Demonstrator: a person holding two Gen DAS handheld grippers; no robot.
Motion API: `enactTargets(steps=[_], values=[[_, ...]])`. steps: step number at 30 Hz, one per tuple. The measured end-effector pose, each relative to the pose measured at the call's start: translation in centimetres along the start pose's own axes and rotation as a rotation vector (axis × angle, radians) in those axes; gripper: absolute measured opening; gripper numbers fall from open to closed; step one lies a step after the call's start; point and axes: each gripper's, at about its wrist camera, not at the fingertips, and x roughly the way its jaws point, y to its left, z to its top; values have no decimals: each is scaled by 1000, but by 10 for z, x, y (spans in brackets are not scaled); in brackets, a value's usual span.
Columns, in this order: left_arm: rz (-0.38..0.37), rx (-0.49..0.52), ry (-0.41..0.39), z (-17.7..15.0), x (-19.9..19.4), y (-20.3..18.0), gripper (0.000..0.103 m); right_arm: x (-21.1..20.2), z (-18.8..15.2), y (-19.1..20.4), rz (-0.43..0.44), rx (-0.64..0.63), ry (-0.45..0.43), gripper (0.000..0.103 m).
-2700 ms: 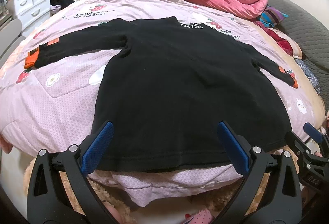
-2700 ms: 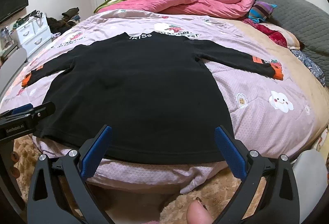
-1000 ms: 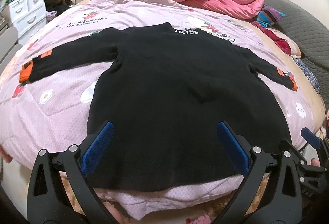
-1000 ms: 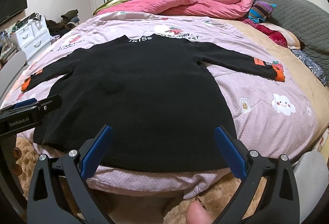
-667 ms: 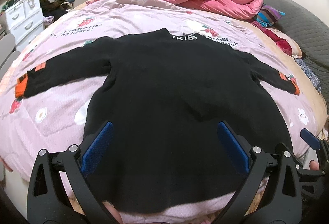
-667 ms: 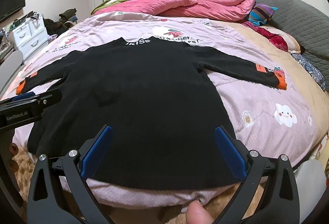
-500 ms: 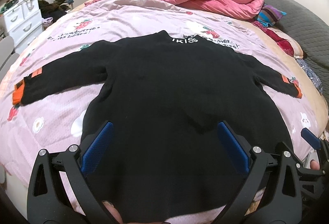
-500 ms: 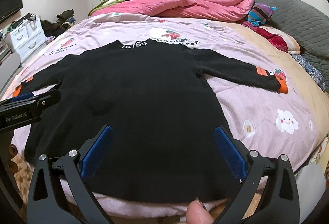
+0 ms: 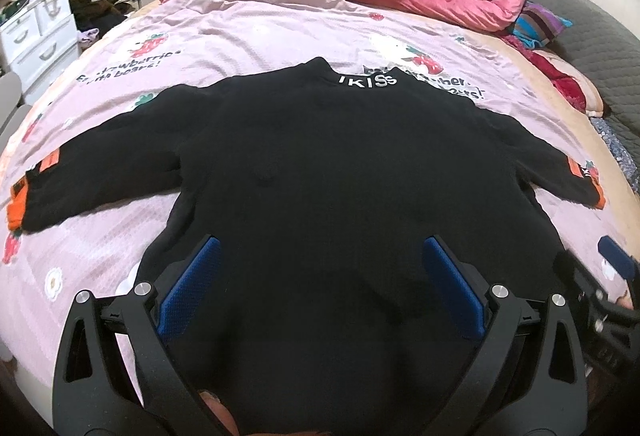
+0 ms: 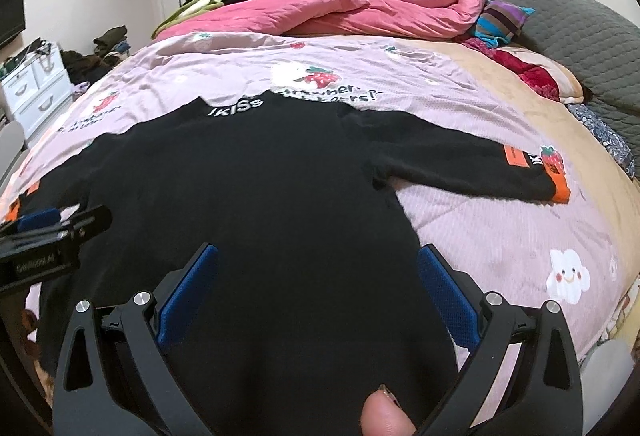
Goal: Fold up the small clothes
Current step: 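Move the right tool to the orange-cuffed sleeve and grasp the cuff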
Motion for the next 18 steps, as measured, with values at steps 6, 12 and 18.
enactTargets(steps=[6, 12, 18], values=[[13, 27, 5, 16, 15, -5, 95, 19, 23, -19, -17, 66, -1, 99], [25, 37, 12, 33, 31, -8, 95, 40, 43, -46, -64, 121, -4, 99], [43, 73, 26, 46, 51, -15, 95, 65, 53, -89, -135, 220, 27, 99]])
